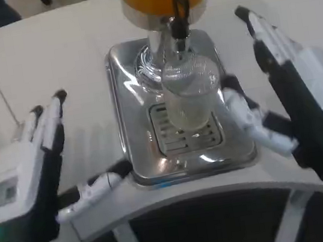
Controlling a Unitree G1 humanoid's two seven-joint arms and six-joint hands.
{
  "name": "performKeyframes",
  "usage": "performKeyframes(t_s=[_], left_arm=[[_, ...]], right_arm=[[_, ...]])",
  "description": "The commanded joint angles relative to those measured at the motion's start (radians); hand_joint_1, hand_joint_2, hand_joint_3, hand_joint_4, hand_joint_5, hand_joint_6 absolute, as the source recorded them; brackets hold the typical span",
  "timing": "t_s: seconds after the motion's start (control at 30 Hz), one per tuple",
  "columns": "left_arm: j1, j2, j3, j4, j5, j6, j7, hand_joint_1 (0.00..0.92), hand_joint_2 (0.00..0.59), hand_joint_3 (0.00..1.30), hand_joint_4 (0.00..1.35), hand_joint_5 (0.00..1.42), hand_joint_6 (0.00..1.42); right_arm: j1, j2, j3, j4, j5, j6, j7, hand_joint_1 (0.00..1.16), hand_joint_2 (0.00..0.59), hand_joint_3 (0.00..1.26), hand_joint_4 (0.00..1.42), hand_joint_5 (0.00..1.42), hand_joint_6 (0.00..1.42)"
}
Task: Grasp the cup under the faucet to collect the drink, then remove the cup.
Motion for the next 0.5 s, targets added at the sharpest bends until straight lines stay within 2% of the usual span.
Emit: performKeyframes(t_s=[0.03,0.17,0.33,0.4,0.5], left_arm=[[0.087,0.017,-0.006,-0.122,0.093,0.098,-0.126,0.000,0.092,0.00,0.00,0.00,0.00],[0.151,0.003,-0.003,-0.189,0.146,0.121,-0.139,0.000,0.091,0.00,0.00,0.00,0.00],[0.223,-0.026,0.000,-0.245,0.180,0.111,-0.112,0.000,0.091,0.00,0.00,0.00,0.00],[0.249,-0.035,-0.006,-0.256,0.187,0.105,-0.114,0.000,0.089,0.00,0.00,0.00,0.00],[0.275,-0.051,-0.007,-0.270,0.194,0.094,-0.101,0.000,0.087,0.00,0.00,0.00,0.00]], right_arm=[[-0.071,-0.004,-0.012,0.037,0.046,0.049,0.006,0.33,0.567,0.00,0.00,0.00,0.00],[-0.110,-0.029,-0.029,0.014,0.120,0.054,0.010,0.33,0.568,0.00,0.00,0.00,0.00],[-0.154,-0.005,-0.025,0.019,0.198,0.075,-0.018,0.34,0.568,0.00,0.00,0.00,0.00],[-0.169,-0.002,-0.011,0.026,0.211,0.074,-0.027,0.34,0.568,0.00,0.00,0.00,0.00],[-0.220,-0.016,0.019,0.057,0.165,0.061,-0.077,0.34,0.568,0.00,0.00,0.00,0.00]])
